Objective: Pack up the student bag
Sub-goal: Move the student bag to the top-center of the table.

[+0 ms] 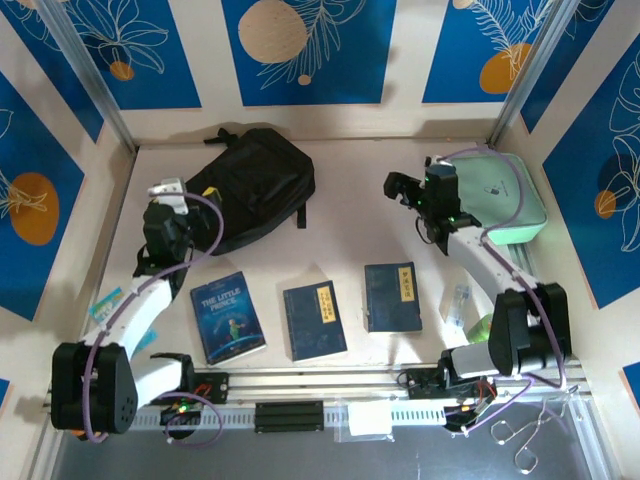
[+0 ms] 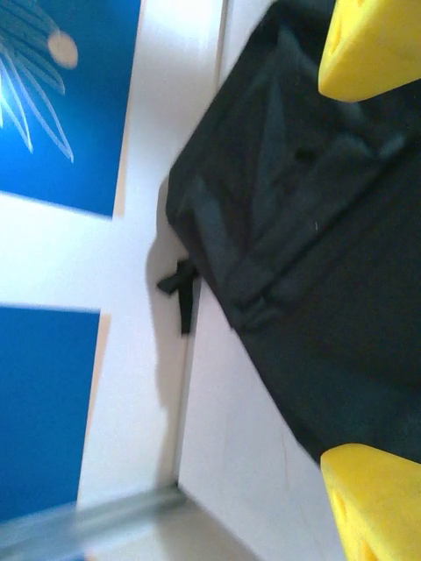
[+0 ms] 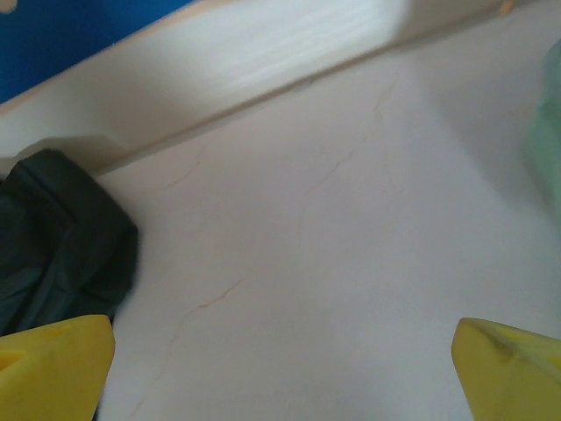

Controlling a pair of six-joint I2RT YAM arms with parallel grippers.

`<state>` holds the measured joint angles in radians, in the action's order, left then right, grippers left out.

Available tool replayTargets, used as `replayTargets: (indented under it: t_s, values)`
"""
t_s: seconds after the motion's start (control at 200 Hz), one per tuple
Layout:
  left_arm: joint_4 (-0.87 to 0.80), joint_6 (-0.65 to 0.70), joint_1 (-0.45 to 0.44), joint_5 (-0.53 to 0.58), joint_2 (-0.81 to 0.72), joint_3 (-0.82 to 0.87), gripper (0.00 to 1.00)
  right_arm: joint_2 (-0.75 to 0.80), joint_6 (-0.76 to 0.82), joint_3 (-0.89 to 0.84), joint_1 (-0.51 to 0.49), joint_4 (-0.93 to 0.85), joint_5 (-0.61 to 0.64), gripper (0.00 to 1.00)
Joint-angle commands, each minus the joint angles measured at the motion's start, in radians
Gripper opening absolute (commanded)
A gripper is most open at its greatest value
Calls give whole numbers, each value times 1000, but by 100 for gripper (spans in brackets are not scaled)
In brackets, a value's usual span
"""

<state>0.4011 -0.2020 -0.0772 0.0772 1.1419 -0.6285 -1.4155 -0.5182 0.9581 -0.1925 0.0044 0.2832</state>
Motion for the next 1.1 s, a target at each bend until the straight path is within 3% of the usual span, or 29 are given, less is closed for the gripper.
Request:
replayTargets:
  t_s: [0.0,0.1,0.425,0.675,0.875,0.995,1.095]
  values:
    - [-209,-108,-7,-210,91,-116,100,-99,-134,82,-23,-175,-160,99]
    - [-279,-147,-16,-312,210,-211,100,-183,-169,140,-44,-175,-273,99]
    - [-428,-238,-153,-316,496,-354,95,-293,-248,162,-108,-106,-403,99]
    - [-388,-304,-326,-370,660,-432,92,-312,-274,145,-116,-94,-398,99]
    - [-377,-337,-449,-418,802,-596,92,-283,-323,90,-84,-71,-362,99]
    - [-353,-372,-500,-488,879,-701,91,-251,-360,33,-46,-36,-362,99]
    - [-400,-334,-497,-647,895,-816,88,-237,-335,7,-18,10,-444,98]
